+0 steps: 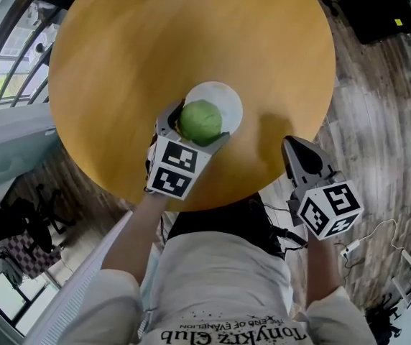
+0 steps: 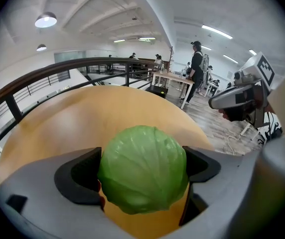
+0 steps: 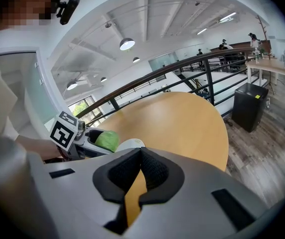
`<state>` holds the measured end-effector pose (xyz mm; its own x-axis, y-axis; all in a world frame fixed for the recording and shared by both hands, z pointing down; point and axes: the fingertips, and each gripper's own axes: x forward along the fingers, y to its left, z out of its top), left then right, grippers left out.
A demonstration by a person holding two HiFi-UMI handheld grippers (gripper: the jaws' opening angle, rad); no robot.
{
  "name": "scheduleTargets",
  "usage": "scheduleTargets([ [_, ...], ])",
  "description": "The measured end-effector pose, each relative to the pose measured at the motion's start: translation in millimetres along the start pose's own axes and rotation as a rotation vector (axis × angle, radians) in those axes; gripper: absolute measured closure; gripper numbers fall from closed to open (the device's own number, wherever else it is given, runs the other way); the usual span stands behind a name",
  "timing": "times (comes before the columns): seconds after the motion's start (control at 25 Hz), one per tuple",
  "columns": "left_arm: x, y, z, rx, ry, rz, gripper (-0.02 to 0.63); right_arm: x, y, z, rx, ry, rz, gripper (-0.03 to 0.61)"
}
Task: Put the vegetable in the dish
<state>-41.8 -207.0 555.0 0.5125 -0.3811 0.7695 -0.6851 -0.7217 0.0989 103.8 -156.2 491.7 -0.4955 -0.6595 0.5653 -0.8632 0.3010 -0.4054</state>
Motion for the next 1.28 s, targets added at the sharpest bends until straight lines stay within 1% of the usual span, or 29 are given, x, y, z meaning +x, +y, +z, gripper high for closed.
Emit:
scheduleTargets([
  [0.32,33,9,-11,0.011,0.049,-0.01,0.114,9,-11,-12,0.027,0.017,-0.013,0.561],
  [0.56,48,9,-17,0.065,0.09,0.001,0.115,7,-16,-21,0.047,0.031,-0.029,0.562],
  [0.96,65,9,-24,0.081,0.119,-0.008,0.115,7,-21,-29,0.066,0.032,-0.039,0.561],
  [1.16,70,9,-26,0.111,0.134,-0.005,0.115,8,-21,-32,0.074,0.037,-0.041,0.561],
  [1.28,74,9,-25,0.116,0.137,-0.004,0.115,8,-23,-34,0.077,0.04,-0.042,0.562],
])
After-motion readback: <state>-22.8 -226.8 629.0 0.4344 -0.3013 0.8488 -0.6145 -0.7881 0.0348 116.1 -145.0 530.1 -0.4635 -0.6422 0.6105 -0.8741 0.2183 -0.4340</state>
